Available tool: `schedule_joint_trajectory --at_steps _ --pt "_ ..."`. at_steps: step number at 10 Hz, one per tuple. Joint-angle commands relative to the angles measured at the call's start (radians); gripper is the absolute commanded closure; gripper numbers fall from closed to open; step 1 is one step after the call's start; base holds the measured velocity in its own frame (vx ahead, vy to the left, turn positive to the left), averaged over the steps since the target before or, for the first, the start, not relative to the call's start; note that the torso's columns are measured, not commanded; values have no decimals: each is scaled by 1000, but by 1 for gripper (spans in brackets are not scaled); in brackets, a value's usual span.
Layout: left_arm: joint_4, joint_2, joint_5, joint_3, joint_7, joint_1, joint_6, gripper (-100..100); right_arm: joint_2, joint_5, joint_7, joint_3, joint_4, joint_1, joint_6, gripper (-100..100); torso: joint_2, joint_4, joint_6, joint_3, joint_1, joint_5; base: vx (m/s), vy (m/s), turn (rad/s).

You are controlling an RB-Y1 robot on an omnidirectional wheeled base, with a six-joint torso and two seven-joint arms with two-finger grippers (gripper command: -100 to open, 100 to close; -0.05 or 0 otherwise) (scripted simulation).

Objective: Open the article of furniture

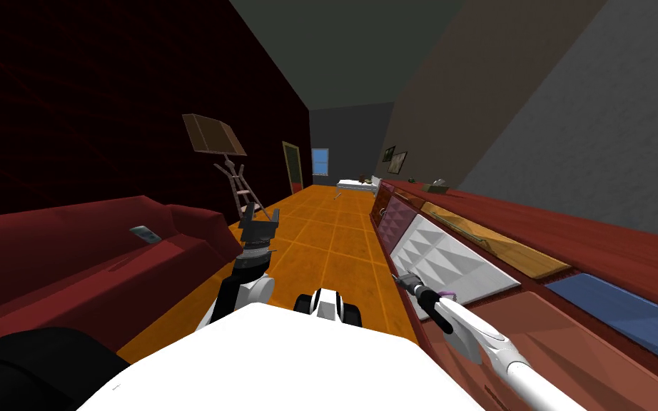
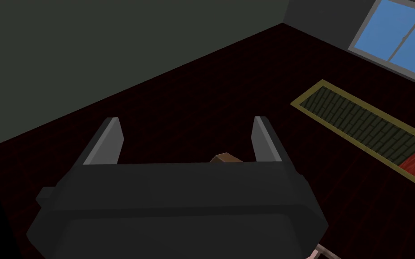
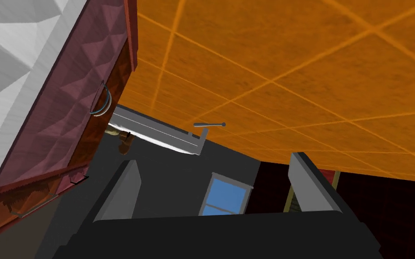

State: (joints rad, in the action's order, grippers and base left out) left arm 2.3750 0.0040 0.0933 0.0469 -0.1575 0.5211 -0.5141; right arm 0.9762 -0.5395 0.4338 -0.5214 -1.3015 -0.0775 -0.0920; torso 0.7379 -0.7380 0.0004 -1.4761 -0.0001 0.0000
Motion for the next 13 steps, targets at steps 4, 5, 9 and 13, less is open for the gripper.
schedule_joint_trajectory --at_steps 4,5,9,13 --pt "0 0 0 0 0 0 0 0 125 -33 22 -48 68 20 -72 -100 0 0 -1 0 0 0 -12 17 112" --pt "0 0 0 0 0 0 0 0 171 -51 32 -63 100 32 -90 -100 1 0 0 0 0 0 -10 17 132" --pt "0 0 0 0 0 0 0 0 221 -67 42 -77 156 43 -107 -100 0 0 0 0 0 0 -5 11 58" --pt "0 0 0 0 0 0 0 0 310 -97 59 -103 234 62 -137 -100 0 0 0 0 1 0 -5 9 84"
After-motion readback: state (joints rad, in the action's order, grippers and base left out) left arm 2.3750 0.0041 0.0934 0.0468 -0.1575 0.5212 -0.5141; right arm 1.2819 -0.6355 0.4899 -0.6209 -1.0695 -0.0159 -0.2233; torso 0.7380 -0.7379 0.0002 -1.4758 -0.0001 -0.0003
